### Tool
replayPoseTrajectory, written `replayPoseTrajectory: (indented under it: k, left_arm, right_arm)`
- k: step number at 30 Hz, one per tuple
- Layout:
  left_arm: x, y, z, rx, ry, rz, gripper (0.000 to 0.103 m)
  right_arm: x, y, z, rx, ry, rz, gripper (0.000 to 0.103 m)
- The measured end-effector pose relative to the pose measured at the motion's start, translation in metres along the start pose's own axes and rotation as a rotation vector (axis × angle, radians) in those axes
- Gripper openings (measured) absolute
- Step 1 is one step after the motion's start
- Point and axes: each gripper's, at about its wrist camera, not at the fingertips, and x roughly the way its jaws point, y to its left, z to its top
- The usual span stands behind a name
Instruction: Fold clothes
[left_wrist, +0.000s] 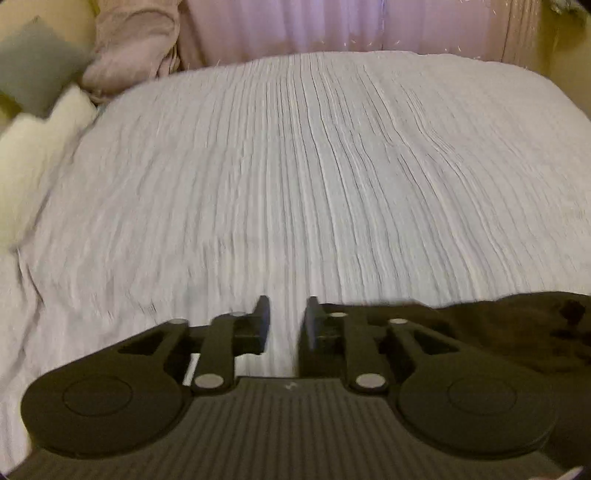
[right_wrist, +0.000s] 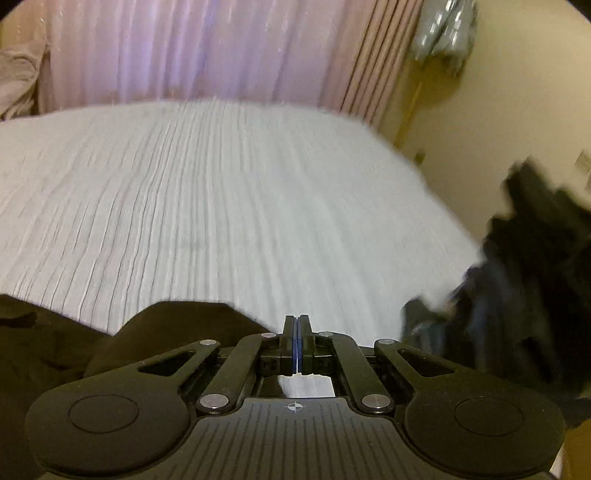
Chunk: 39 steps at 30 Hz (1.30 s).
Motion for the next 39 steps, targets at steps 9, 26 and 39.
replayPoseTrajectory:
  k: [9, 26, 39]
  left_arm:
    - [-0.037, -0.057, -0.177, 0.141, 0.258, -0.164, 0.043]
    - [-0.074, -0.048, -0.296, 0.060, 0.333, -0.467, 0.001]
    - [-0.170, -0.014, -0.346, 0.160, 0.449, -0.517, 0.001]
  right_arm:
    - [-0.055, 0.067, -0.130, 0.020, 0.172, 0.413, 0.078]
    - [-0.074, 0.077, -0.252, 0.244, 0.497, 0.695, 0.001]
    - [-0.148, 0.037, -0.231, 0.202, 0.595, 0.577, 0.001]
